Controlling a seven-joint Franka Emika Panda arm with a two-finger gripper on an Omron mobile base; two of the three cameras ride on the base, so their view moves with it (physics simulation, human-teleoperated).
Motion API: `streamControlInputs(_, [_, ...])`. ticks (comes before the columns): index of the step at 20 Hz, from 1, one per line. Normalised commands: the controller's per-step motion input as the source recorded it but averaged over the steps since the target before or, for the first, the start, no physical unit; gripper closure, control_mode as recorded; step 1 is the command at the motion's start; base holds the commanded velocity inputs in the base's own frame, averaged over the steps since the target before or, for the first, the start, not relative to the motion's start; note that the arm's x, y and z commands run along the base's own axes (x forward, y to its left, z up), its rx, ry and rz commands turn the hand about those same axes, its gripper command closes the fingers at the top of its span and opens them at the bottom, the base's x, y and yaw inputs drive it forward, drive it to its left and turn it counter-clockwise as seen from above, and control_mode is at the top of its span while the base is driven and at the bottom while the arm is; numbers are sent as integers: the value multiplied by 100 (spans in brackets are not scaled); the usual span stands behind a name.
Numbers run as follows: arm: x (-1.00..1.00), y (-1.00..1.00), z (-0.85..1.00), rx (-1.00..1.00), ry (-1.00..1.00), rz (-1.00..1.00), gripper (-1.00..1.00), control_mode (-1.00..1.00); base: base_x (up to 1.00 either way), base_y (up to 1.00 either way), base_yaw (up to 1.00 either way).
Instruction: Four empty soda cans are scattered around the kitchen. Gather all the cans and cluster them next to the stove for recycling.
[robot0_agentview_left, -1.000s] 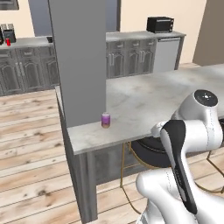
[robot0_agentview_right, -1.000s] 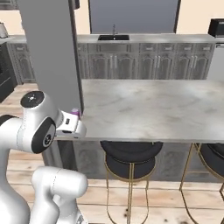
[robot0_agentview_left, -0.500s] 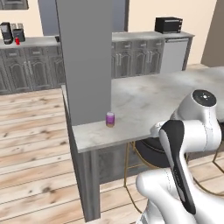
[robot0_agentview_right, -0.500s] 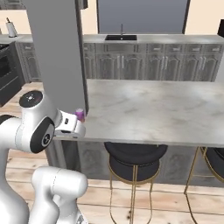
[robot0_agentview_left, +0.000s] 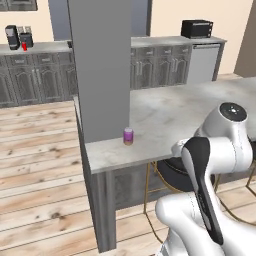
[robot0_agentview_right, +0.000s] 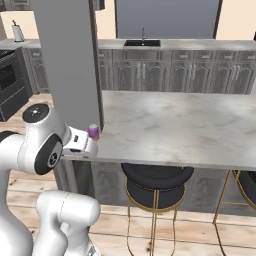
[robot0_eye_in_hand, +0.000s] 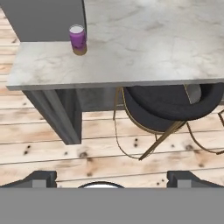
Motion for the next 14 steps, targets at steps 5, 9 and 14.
streamControlInputs(5, [36, 4, -6, 0, 8, 7, -100, -100, 0, 0, 0])
streamControlInputs(9, [39, 13, -5, 0, 1, 9, -100, -100, 0, 0, 0])
streamControlInputs(14, [35, 20, 0, 0, 0, 3, -100, -100, 0, 0, 0])
